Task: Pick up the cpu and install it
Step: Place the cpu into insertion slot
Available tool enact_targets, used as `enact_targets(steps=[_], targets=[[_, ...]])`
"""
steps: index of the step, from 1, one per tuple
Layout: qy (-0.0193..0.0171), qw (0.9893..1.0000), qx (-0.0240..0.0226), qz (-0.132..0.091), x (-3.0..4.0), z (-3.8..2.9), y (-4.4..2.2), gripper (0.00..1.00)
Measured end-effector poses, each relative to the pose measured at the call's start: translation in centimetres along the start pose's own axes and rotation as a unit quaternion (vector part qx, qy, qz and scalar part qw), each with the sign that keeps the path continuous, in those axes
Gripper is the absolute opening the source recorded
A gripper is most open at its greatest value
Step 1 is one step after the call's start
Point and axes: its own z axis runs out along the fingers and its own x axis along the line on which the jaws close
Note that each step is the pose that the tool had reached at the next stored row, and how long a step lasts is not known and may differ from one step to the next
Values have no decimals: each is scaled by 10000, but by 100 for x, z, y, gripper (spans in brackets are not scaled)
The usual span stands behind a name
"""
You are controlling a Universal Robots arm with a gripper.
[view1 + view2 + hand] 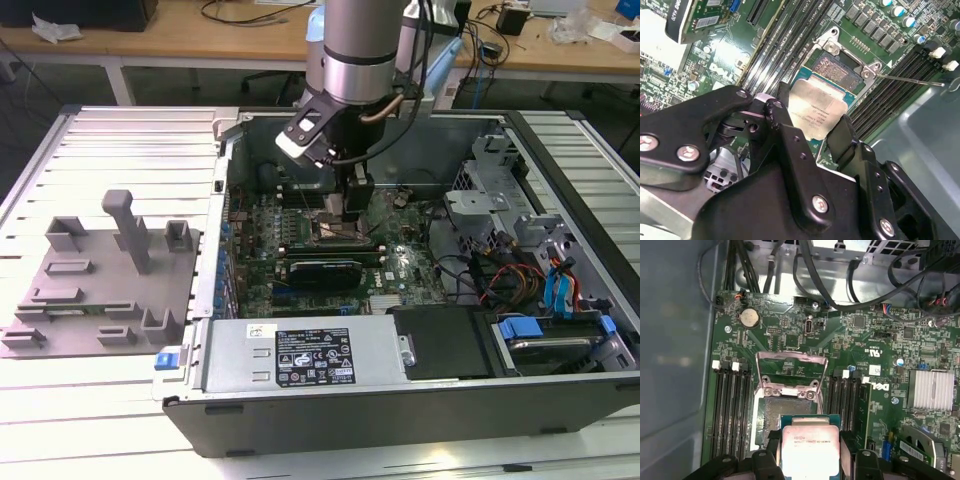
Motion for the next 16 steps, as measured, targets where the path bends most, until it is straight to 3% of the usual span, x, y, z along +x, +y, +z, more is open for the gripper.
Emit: enact_targets(steps=[5, 16], targets=[[-2, 10000, 2, 49, 11, 60, -2, 55], [-8, 9997, 6, 259, 115, 220, 1, 55]])
